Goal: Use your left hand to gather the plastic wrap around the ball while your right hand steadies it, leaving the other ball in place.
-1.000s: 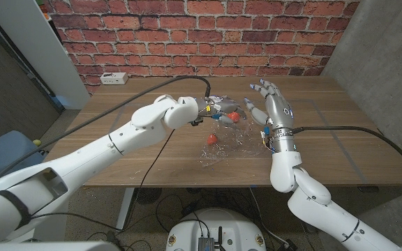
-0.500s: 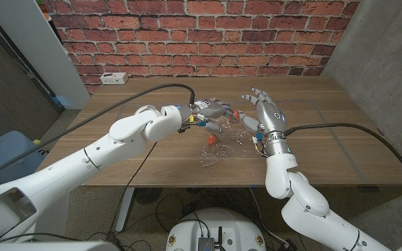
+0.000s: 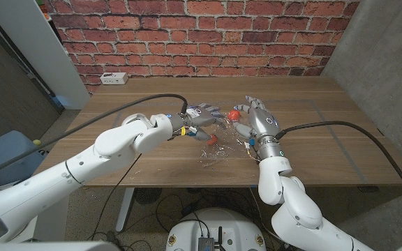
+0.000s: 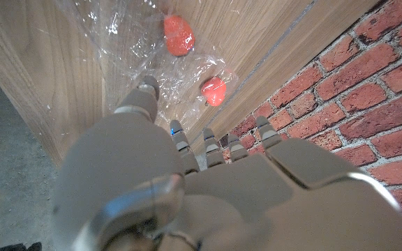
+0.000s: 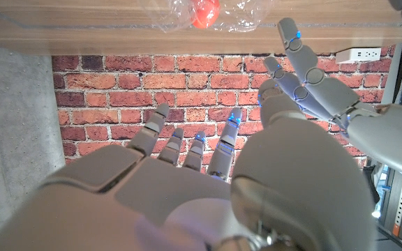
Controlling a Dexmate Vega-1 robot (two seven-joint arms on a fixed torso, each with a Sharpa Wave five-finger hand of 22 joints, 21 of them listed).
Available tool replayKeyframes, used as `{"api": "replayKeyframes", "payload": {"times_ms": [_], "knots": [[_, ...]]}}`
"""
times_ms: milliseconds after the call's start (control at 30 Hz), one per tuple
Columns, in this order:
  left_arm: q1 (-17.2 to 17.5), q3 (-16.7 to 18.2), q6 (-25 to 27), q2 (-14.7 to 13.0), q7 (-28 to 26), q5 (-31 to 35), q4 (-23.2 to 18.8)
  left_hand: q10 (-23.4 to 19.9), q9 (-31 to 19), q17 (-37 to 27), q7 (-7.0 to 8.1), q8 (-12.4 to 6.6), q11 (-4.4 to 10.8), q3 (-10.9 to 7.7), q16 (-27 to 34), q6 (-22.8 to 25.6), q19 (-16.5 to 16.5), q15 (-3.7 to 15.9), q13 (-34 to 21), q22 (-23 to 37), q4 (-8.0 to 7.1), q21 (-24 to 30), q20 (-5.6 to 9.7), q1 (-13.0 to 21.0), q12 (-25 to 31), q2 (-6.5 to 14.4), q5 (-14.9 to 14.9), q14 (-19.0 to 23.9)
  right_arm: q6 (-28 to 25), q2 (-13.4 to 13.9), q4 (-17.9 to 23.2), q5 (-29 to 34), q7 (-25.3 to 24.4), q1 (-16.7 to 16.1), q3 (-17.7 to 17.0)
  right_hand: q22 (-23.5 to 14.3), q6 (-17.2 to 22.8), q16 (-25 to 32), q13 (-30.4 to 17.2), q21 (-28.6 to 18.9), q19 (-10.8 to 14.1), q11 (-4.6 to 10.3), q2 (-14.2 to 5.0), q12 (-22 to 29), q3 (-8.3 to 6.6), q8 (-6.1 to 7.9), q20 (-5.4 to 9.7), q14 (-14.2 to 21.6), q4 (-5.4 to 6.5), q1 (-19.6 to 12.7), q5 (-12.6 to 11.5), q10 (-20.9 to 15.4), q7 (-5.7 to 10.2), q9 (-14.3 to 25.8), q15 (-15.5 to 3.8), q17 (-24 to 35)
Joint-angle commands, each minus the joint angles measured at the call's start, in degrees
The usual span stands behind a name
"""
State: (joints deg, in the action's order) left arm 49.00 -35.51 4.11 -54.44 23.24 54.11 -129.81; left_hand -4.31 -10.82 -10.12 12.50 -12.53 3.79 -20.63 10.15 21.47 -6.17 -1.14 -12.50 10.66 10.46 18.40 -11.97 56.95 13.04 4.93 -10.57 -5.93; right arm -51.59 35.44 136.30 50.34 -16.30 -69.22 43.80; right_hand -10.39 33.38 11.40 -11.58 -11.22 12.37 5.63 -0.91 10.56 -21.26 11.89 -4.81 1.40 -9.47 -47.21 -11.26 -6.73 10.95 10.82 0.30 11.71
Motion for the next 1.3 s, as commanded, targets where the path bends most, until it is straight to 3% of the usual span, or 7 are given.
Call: {"api": "replayKeyframes", "payload": {"times_ms": [33,233,400,600,1033,1300], "knots": [[5.3,2.7,0.8,-2.6,1.0,8.3,-3.5,0.7,-0.3,0.0,0.20,0.14,0.24,-0.69,-0.1,-0.2,-0.5,-0.05,0.0,-0.1,-0.05,-0.2,0.11,1.3,-0.1,-0.1,-0.3,-0.9,-5.1,-1.3,1.2,3.3,4.6,0.4,4.1,-0.2,-0.8,-0.1,-0.1,-0.1,-0.4,0.02,0.16,0.0,0.14,-0.29,0.00,-0.5,0.03,-0.7,-0.5,0.7,-0.50,0.1,0.03,0.2],[7.9,3.2,1.8,-3.0,1.5,15.5,-4.4,1.1,-0.3,0.1,0.19,0.28,0.32,-0.83,-0.1,-0.3,-0.5,0.13,0.1,-0.1,-0.04,-0.5,0.26,1.9,-0.3,-0.3,-0.3,-1.5,-7.1,-2.0,0.8,3.9,7.7,1.6,5.8,-0.2,-1.2,-0.1,-0.1,-0.1,-0.7,-0.51,0.36,0.0,0.49,-0.53,-0.12,-1.0,0.32,-0.4,-0.5,1.3,-0.84,0.2,0.27,0.3],[9.9,3.5,3.0,-2.7,1.5,22.0,-4.5,1.7,-0.3,0.1,0.19,0.55,0.31,-0.89,-0.2,-0.9,-0.4,0.17,0.1,-0.1,-0.06,-0.7,0.42,2.5,-0.5,-0.6,-0.2,-2.2,-9.4,-2.7,0.3,4.3,11.4,3.7,7.4,-0.2,-1.4,-0.1,-0.1,-0.1,-0.9,-0.29,0.32,0.0,0.51,-0.63,-0.08,-1.3,0.28,-0.8,-0.6,1.8,-0.17,0.2,0.41,0.3],[11.3,3.8,3.1,-2.3,0.5,26.0,-3.0,2.4,-0.3,0.1,0.18,0.90,0.36,-0.99,-0.1,-1.7,-0.4,0.18,0.2,-0.1,-0.10,-0.9,0.60,3.2,-0.7,-0.9,-0.3,-2.7,-10.5,-3.0,-0.6,3.0,14.6,6.5,8.6,-0.2,-2.0,-0.1,-0.1,-0.1,-0.9,-0.33,0.22,0.0,0.48,-0.85,-0.17,-1.5,0.23,-1.1,-0.7,2.1,-0.22,0.2,0.56,0.3],[12.4,5.8,-2.4,-5.7,-8.5,22.4,0.2,2.2,-0.3,0.1,0.18,1.59,1.19,-0.48,0.3,-4.4,0.9,1.49,0.3,-0.1,-0.36,-1.1,1.74,4.1,-0.4,-2.6,0.2,-2.5,-11.5,-3.0,-0.6,0.8,13.7,9.0,10.3,-0.2,-3.1,0.3,-0.1,-0.2,-1.2,-1.20,0.15,0.3,1.20,-1.21,-0.33,-1.5,1.11,0.0,-0.6,2.5,-1.78,0.3,0.76,0.4],[12.1,5.9,-4.6,-6.7,-8.6,21.3,0.8,1.7,-0.4,0.1,0.17,1.40,1.41,-0.08,0.5,-4.5,1.3,1.99,0.3,-0.2,-0.52,-1.2,1.93,4.1,-0.2,-3.4,0.2,-2.0,-11.9,-2.7,-0.8,-0.1,13.1,10.5,11.4,-0.2,-3.3,0.4,-0.1,-0.2,-1.4,-1.54,0.31,0.4,1.76,-1.19,-0.50,-1.5,1.59,0.9,-0.5,2.5,-2.29,0.3,0.94,0.5]]}}
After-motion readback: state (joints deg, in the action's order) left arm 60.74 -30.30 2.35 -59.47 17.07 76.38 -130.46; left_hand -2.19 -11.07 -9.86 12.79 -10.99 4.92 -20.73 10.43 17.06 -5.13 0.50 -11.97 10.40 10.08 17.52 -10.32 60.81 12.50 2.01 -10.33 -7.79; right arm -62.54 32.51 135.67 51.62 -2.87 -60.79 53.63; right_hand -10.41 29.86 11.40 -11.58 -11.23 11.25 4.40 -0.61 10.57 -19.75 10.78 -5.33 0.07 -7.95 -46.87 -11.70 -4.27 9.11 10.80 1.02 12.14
